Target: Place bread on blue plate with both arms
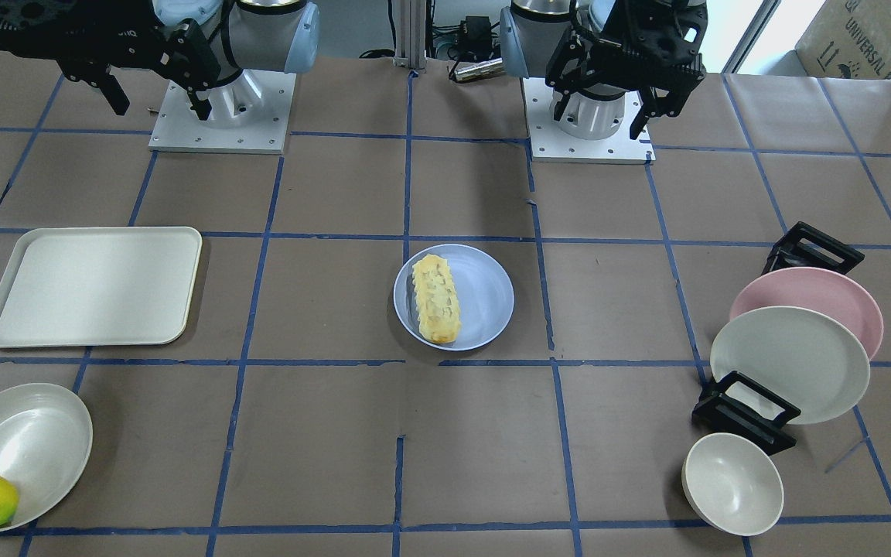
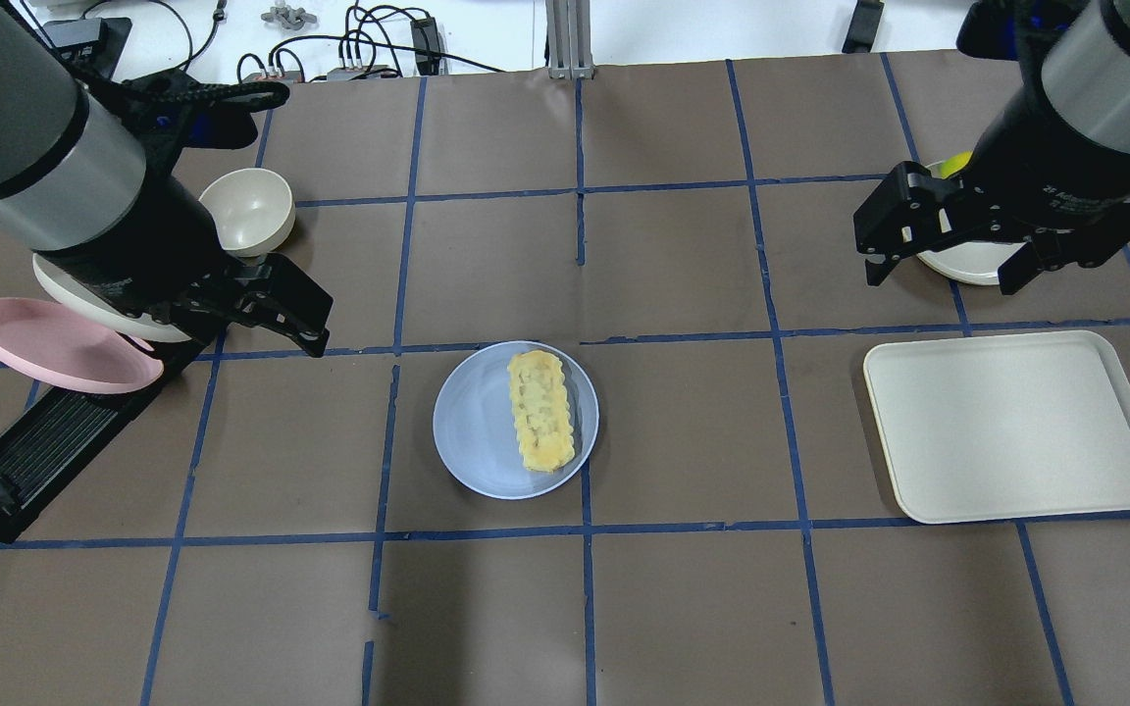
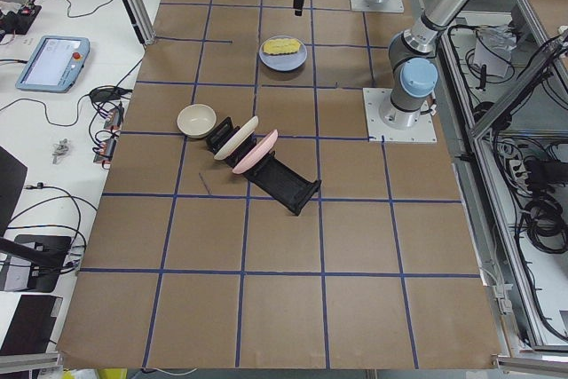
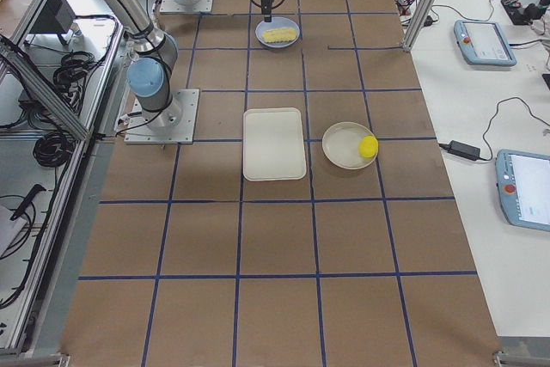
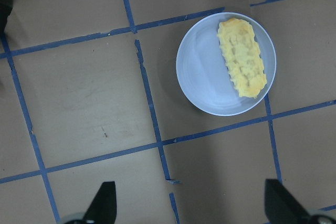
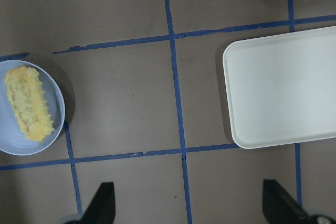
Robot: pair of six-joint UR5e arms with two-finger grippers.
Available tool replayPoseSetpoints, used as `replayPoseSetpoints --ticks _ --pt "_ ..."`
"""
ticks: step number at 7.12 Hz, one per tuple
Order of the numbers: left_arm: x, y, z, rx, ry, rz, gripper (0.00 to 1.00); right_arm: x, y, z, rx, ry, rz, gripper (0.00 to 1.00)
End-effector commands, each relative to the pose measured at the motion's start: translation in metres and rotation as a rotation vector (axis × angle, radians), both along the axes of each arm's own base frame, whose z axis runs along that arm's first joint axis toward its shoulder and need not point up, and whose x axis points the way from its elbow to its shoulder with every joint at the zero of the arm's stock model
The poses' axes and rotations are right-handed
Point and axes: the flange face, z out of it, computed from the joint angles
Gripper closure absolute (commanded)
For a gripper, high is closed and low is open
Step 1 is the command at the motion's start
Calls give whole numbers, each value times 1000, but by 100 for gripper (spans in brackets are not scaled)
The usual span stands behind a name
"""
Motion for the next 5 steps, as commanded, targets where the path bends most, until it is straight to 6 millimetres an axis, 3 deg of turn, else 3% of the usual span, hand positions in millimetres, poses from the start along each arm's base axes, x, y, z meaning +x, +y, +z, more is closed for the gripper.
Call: replayPoseSetpoints --ticks 1,5 --pt "0 0 0 1 -2 -2 0 11 0 -1 -8 13 6 2" --pt "1 -1 0 -1 -7 -20 0 11 0 -1 -8 14 18 2"
